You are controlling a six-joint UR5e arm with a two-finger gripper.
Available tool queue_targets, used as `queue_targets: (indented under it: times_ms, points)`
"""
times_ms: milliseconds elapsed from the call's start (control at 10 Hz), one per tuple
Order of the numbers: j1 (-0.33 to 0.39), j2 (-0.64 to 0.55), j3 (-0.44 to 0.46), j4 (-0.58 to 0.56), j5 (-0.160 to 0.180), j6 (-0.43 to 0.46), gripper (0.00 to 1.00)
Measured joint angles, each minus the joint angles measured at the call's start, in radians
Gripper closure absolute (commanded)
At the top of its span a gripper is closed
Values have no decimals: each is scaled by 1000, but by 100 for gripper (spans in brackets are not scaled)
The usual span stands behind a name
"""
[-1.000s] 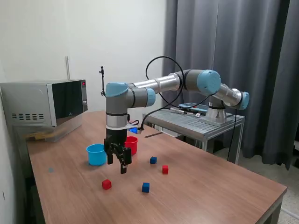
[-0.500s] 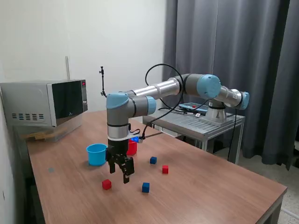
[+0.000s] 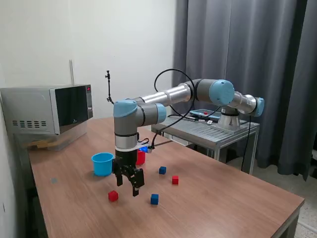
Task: Place red objects in the red bin, and blue objects in the blue bin.
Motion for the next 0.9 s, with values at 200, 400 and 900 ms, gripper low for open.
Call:
queue_targets:
  times_ms: [200, 400, 900]
  points:
    - [-4, 1, -1, 0, -3, 12, 0]
    - [-12, 2, -3, -3, -5, 24, 0]
    - [-21, -1, -16, -13, -5, 14, 0]
